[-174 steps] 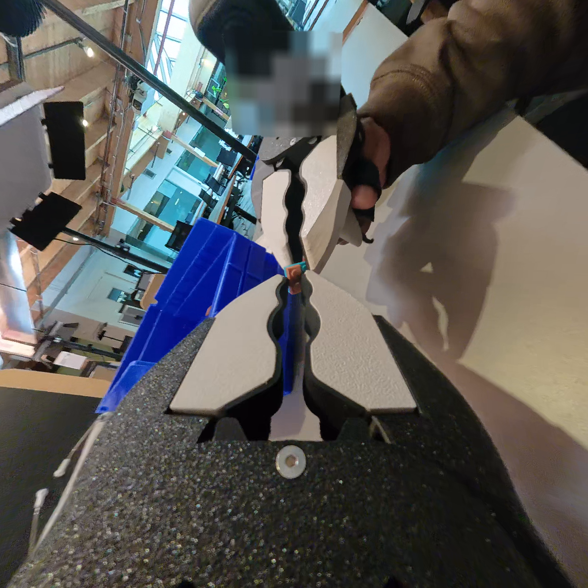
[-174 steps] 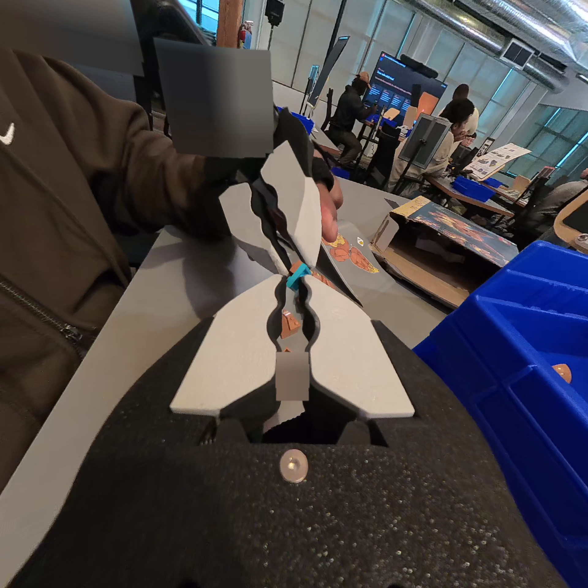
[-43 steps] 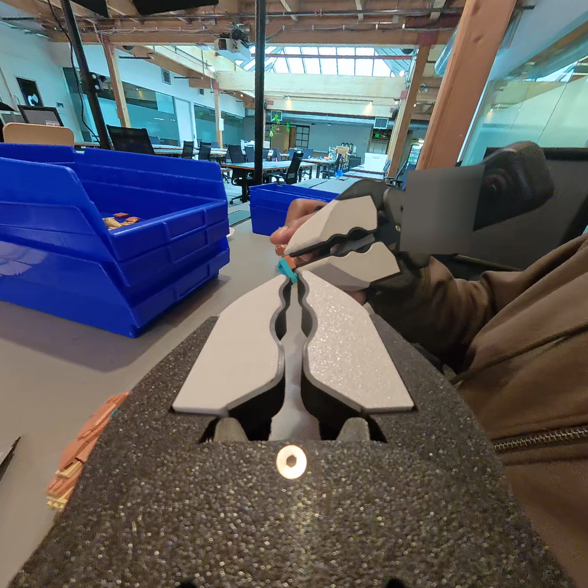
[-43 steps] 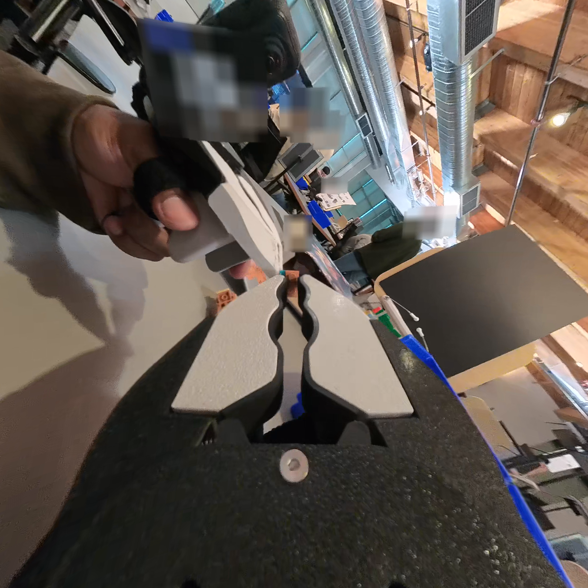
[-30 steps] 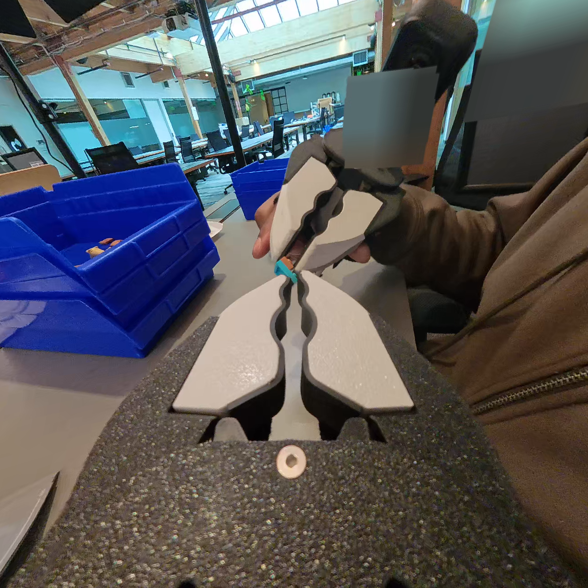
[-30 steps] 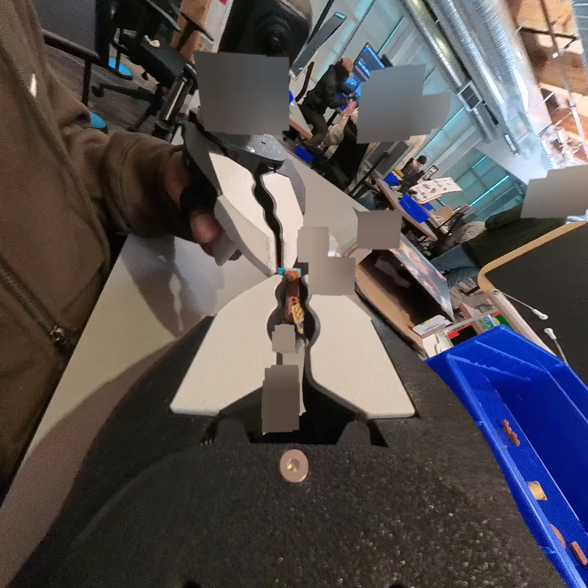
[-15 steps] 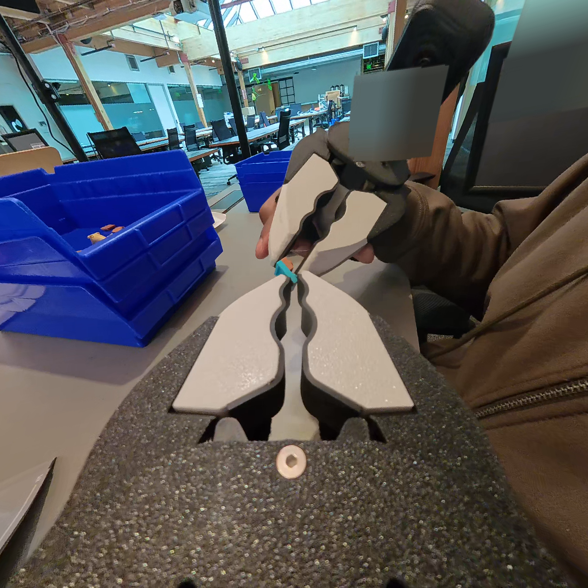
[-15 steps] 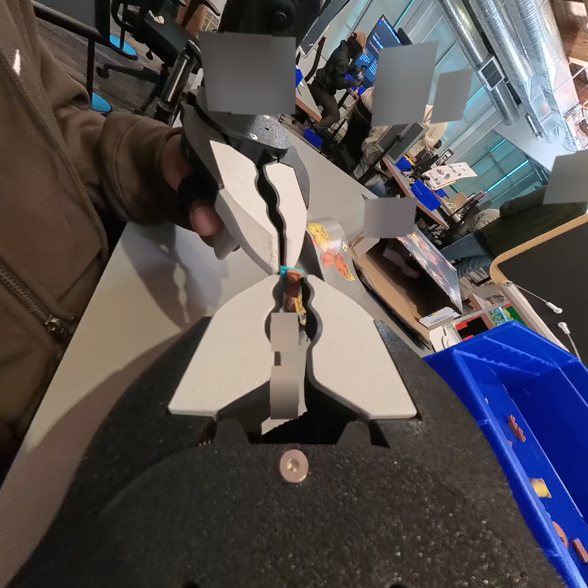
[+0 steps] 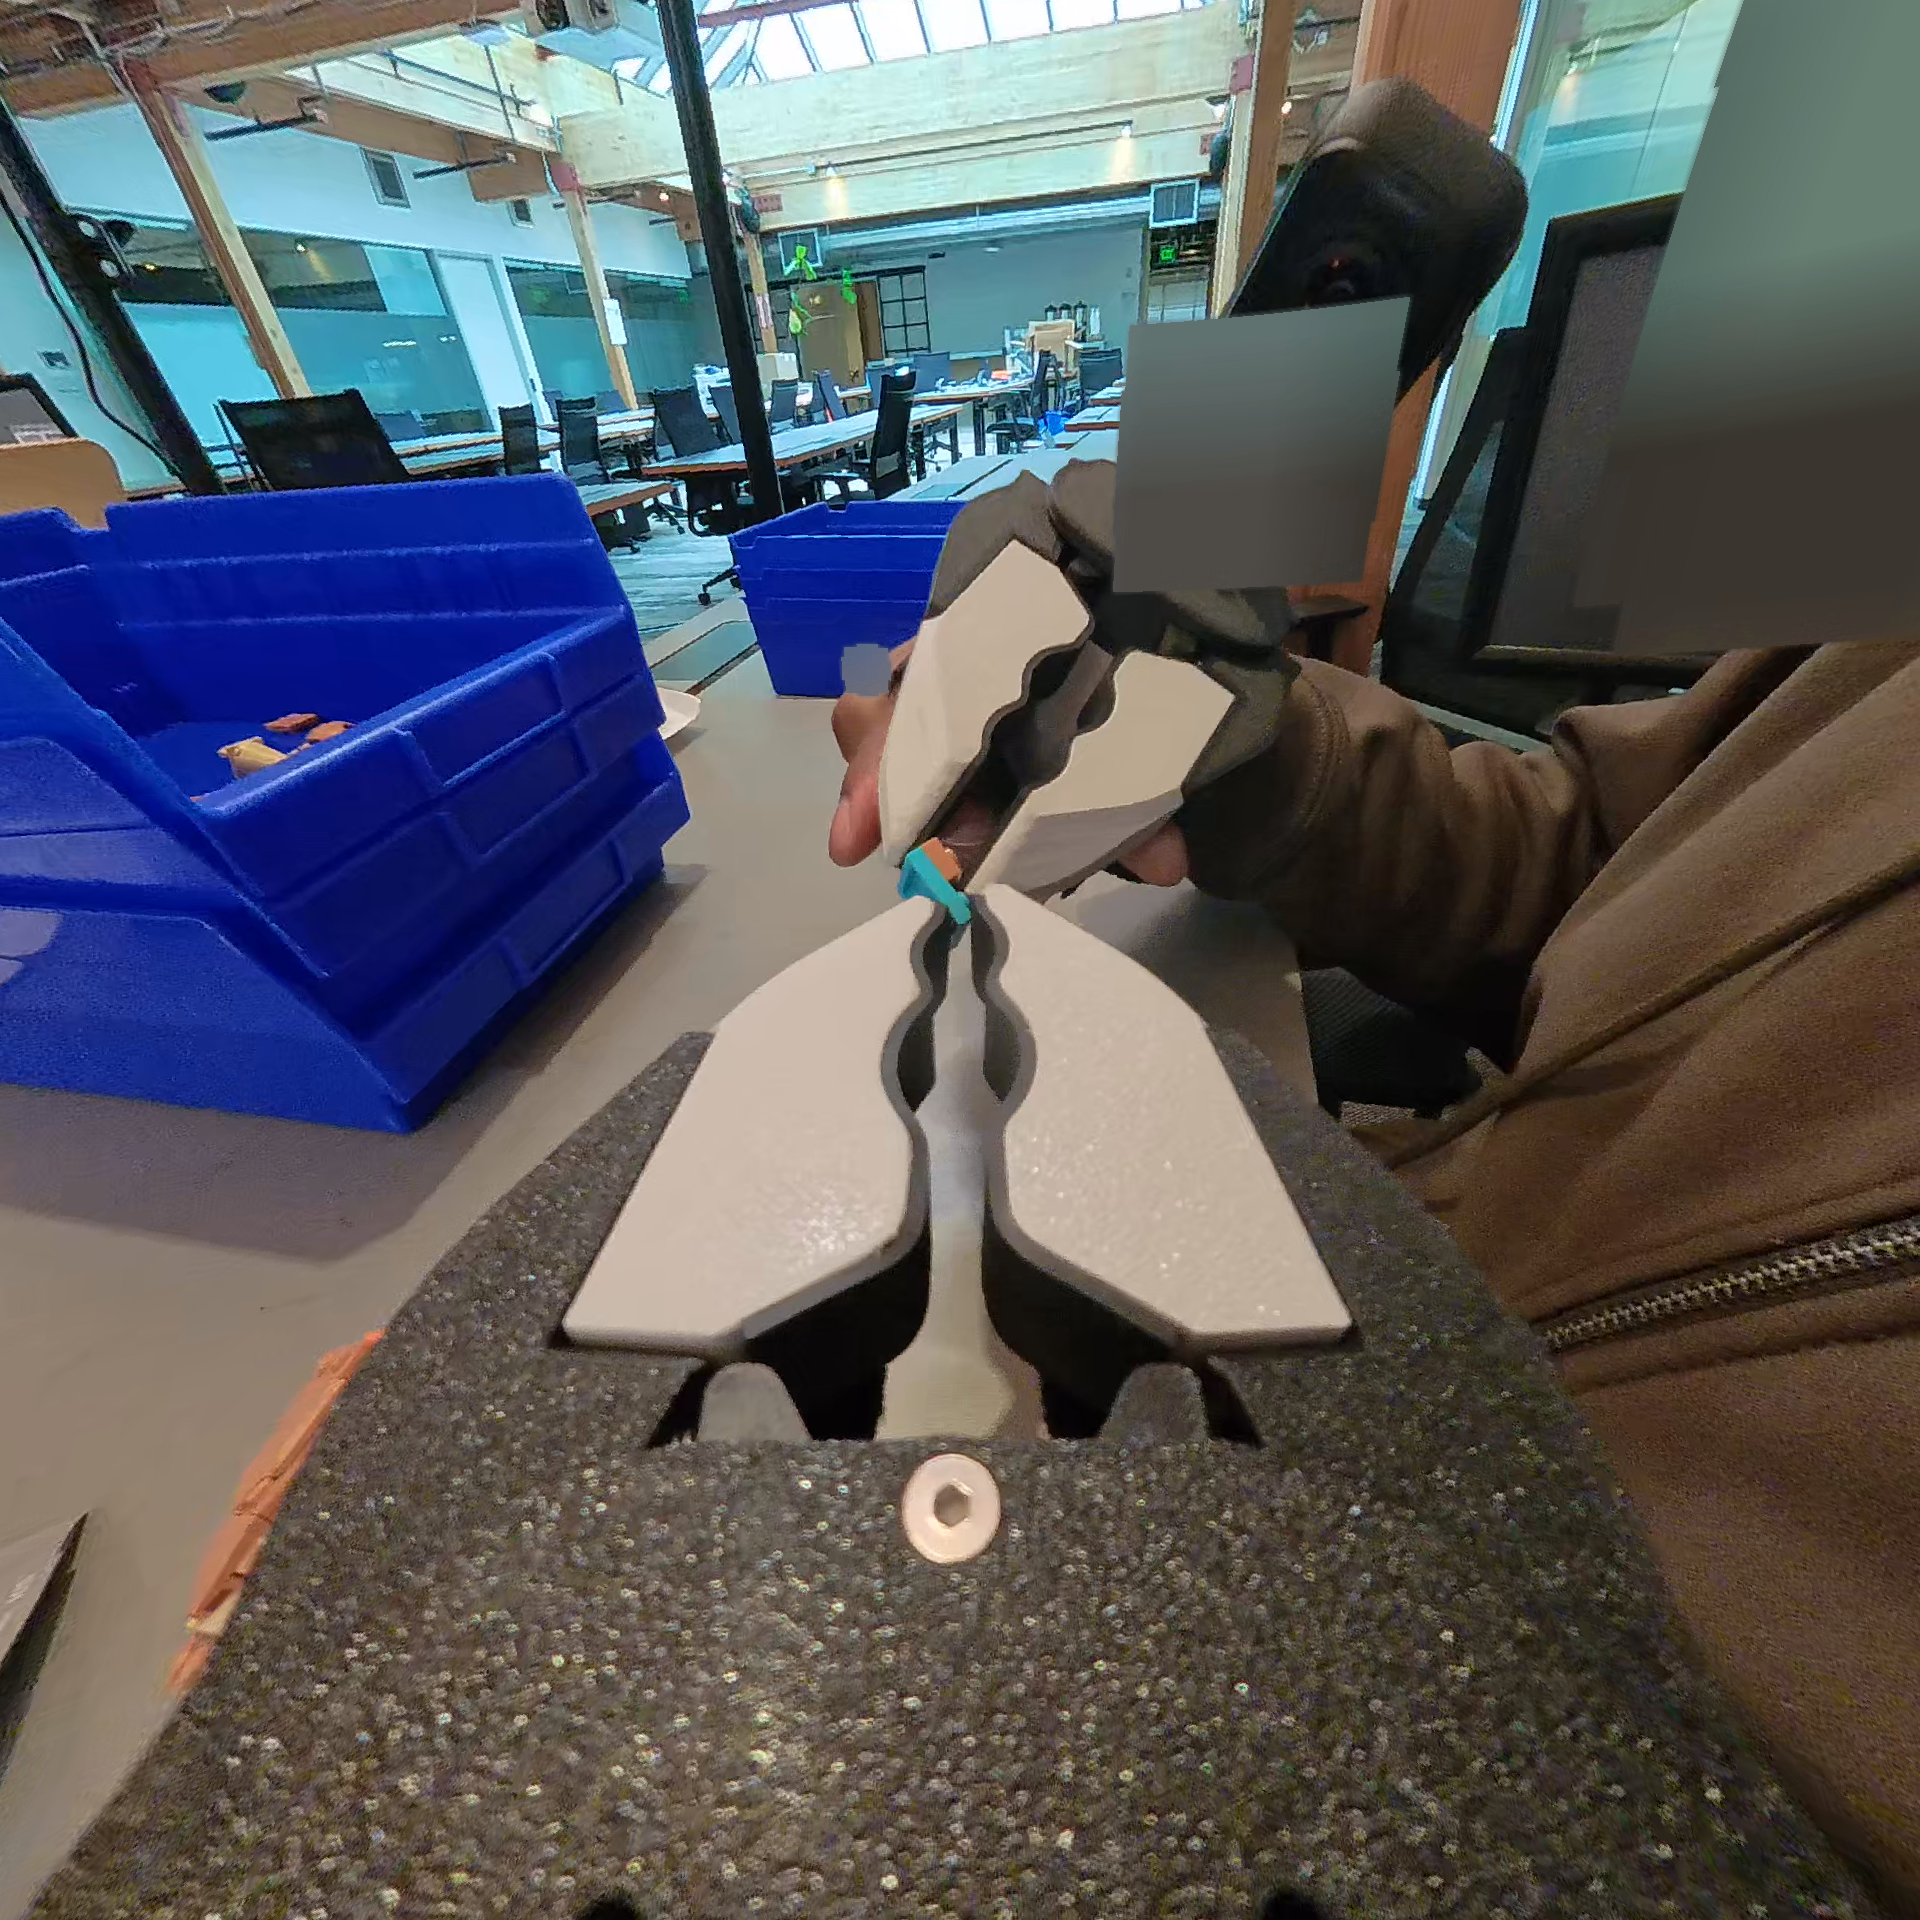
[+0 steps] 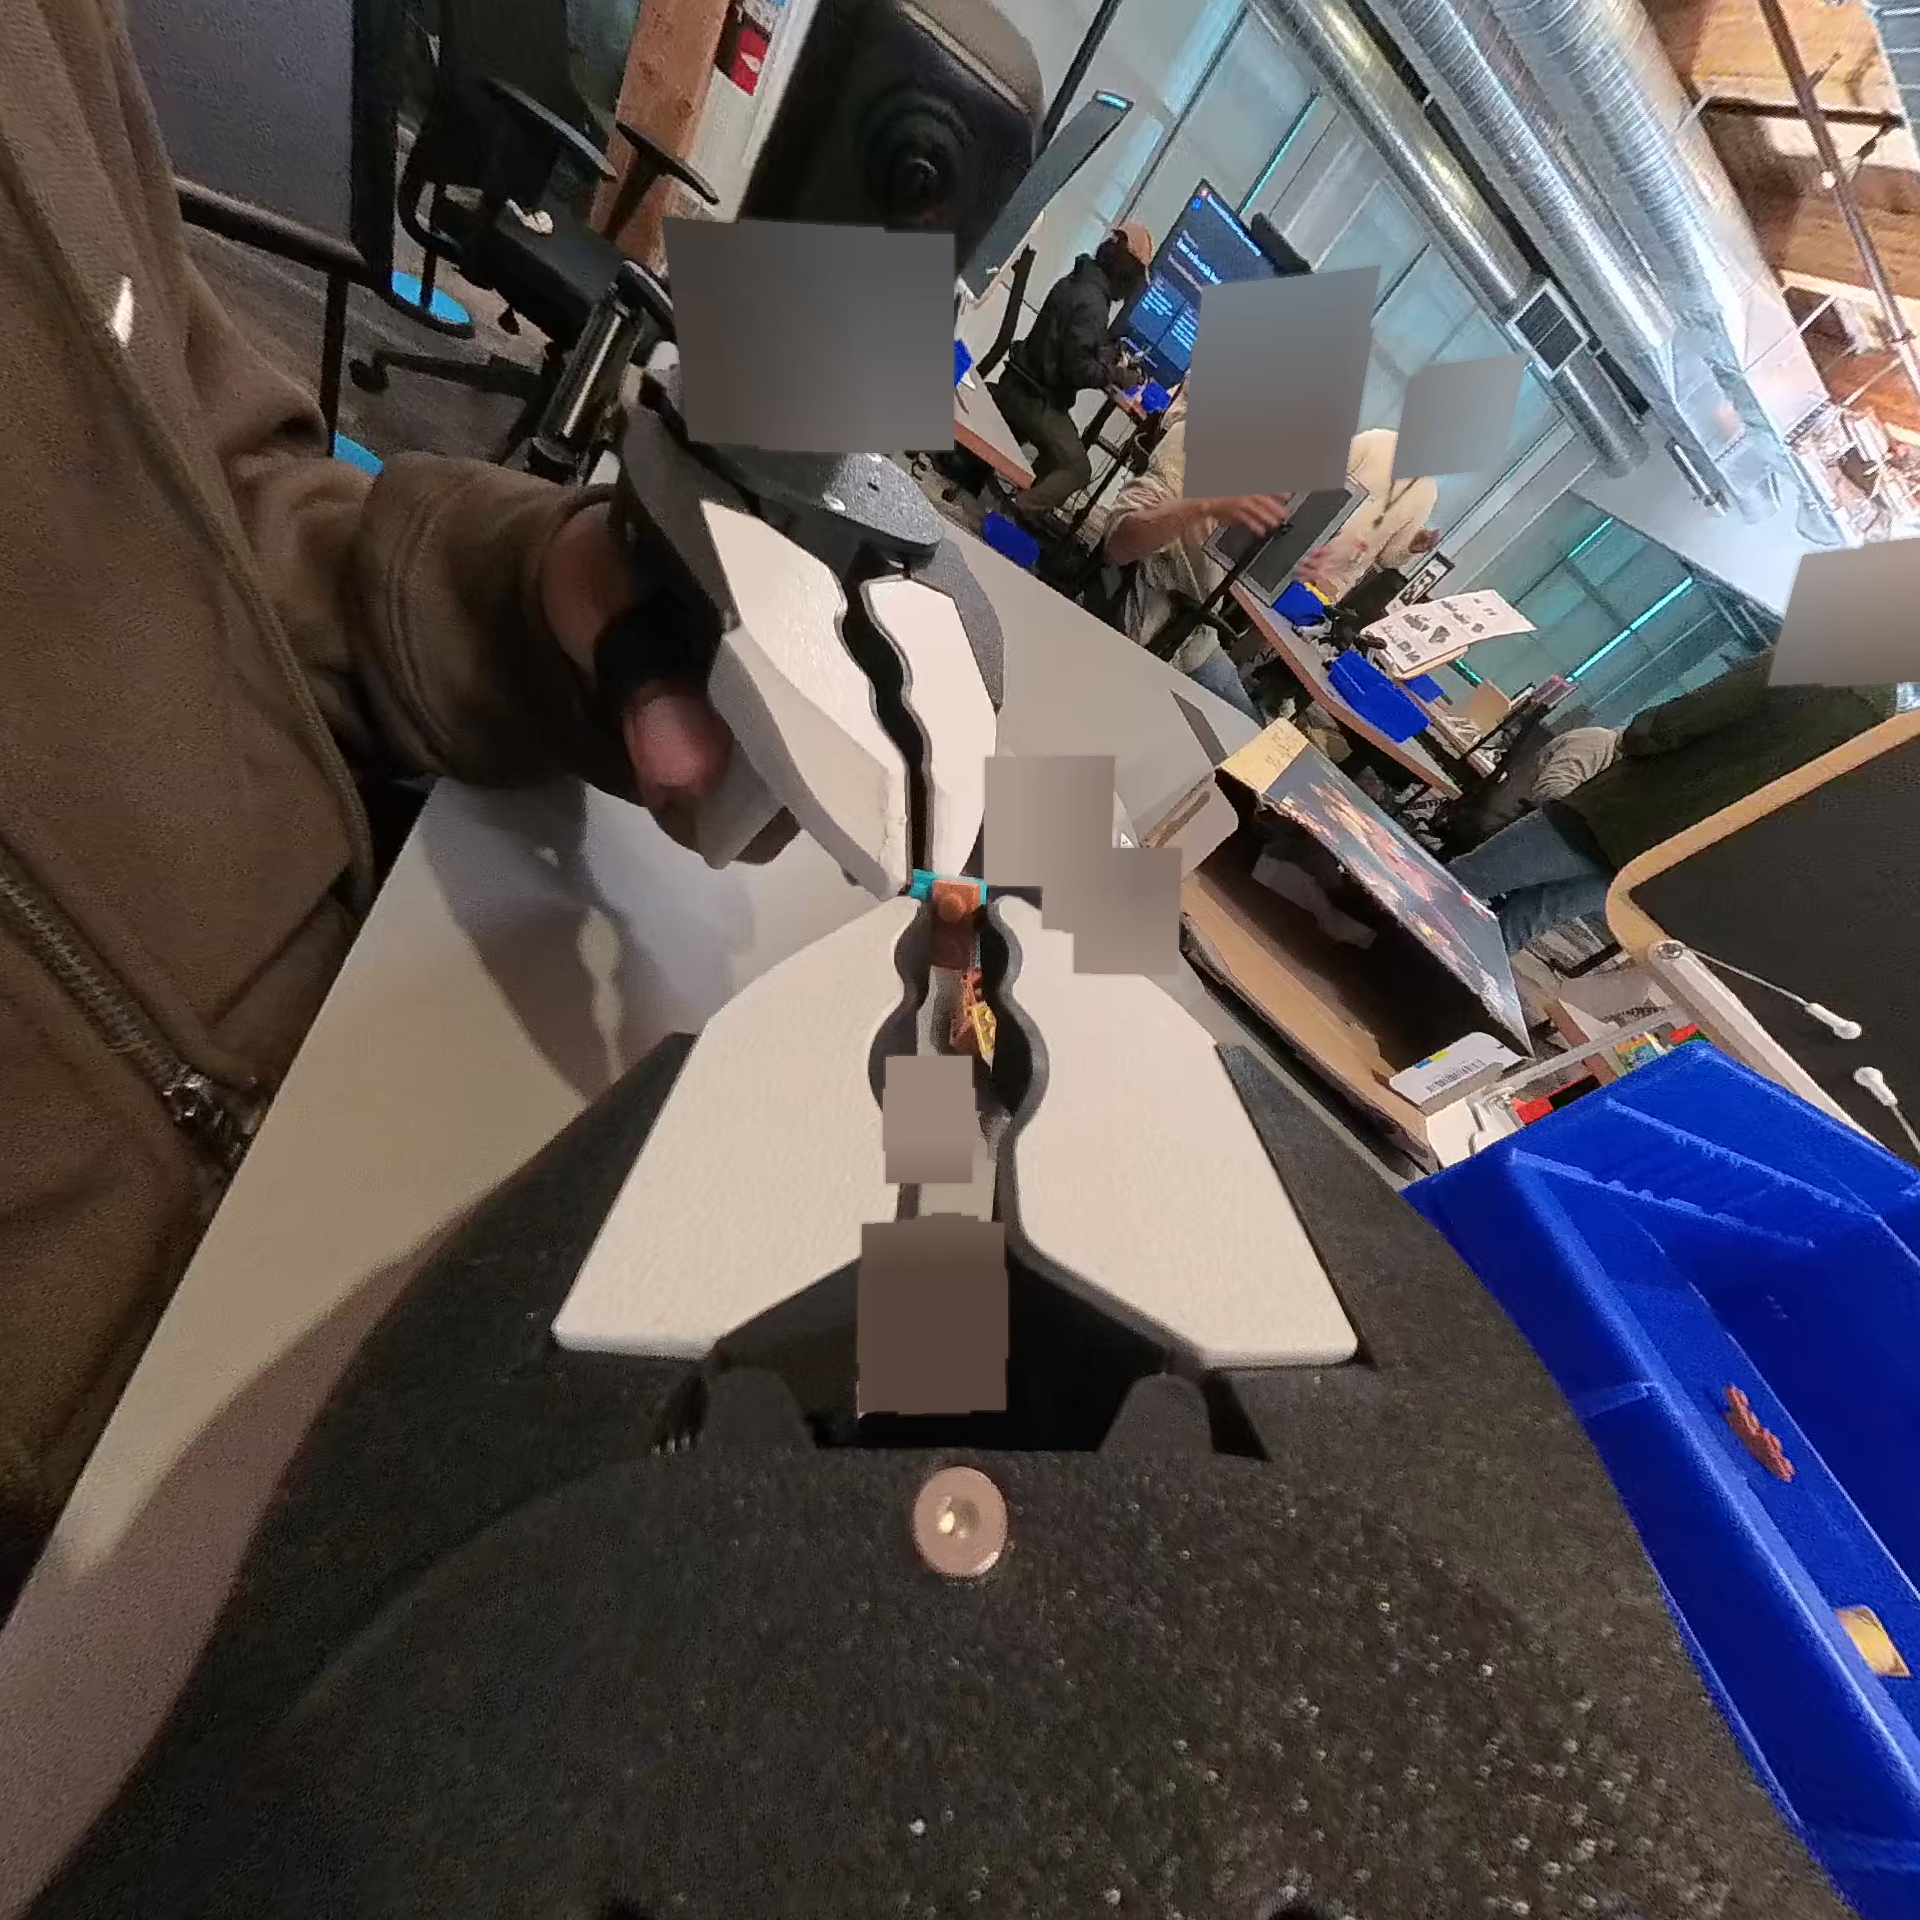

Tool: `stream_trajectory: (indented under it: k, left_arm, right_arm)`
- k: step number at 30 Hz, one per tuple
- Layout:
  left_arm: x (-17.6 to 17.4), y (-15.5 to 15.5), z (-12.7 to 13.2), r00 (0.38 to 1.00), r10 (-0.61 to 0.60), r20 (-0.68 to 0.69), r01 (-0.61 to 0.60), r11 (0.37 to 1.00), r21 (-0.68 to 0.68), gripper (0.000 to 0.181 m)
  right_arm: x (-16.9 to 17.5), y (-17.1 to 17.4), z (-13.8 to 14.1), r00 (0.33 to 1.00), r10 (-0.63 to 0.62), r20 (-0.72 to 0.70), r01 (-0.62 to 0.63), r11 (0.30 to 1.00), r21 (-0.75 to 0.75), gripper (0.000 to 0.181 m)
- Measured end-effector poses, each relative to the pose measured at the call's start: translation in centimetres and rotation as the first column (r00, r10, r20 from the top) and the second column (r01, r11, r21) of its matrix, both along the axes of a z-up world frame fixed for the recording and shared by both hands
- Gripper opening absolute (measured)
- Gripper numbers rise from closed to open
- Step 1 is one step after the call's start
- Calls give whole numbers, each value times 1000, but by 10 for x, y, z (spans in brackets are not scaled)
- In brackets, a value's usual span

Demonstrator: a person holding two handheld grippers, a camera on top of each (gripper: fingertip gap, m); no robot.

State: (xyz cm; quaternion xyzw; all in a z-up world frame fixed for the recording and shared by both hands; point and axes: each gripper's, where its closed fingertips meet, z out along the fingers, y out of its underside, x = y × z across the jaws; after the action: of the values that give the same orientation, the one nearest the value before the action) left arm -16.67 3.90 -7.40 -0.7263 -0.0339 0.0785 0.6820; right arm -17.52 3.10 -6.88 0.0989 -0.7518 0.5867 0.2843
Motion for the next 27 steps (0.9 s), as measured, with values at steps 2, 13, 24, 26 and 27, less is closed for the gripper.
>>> stream_trajectory:
  k: [2,13,24,26,27]
  left_arm:
    - [0,-1,0,1000,-9,17,9,1000,8,4]
    - [6,-3,2,997,-57,51,55,998,35,3]
    - [0,-3,8,997,43,-68,-38,997,67,12]
    - [-3,-4,9,991,81,-102,-74,995,69,12]
    - [-5,-5,9,989,97,-114,-89,994,71,12]
  right_arm:
    - [0,0,0,1000,1,-1,-1,1000,-3,9]
    - [4,-2,1,998,6,56,-3,998,-57,8]
    - [-6,-1,8,985,-114,127,139,967,-214,8]
    - [-7,-1,9,978,-129,162,166,955,-244,8]
    - [-6,-2,10,976,-128,178,172,951,-258,8]
